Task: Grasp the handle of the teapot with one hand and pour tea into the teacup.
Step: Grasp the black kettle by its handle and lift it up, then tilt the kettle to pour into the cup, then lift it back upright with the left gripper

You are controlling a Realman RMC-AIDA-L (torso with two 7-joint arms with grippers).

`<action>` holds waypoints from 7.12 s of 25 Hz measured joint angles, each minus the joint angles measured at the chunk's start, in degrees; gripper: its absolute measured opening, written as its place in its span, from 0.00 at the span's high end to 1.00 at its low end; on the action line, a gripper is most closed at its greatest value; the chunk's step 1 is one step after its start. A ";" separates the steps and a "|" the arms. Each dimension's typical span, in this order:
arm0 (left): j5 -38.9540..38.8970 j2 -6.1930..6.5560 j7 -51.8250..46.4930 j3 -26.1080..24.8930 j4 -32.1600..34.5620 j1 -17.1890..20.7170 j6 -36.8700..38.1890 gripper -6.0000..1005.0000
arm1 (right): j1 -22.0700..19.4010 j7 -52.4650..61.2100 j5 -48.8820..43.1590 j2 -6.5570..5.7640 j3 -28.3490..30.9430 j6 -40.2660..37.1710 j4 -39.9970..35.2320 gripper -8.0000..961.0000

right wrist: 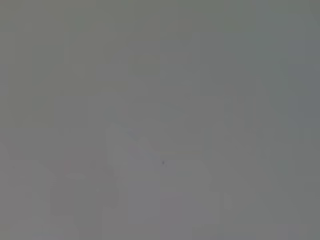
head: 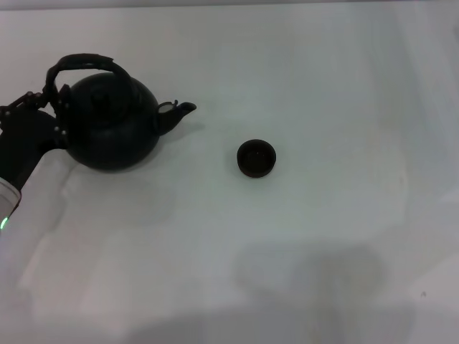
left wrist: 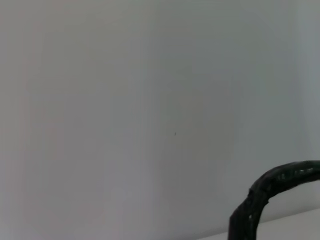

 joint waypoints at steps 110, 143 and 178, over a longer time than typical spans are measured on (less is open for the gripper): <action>21.63 0.97 5.32 2.18 -11.49 -25.56 -2.31 0.90 | -2.41 0.86 0.59 0.07 0.00 -1.22 3.34 0.13; 26.68 0.95 4.97 2.17 -15.09 -29.32 -1.86 0.90 | -1.84 0.86 0.66 -0.18 0.00 -1.19 2.18 0.13; 31.02 0.70 5.01 2.18 -16.22 -31.85 -0.92 0.90 | -0.87 0.52 2.07 -0.27 0.00 -0.61 1.58 0.13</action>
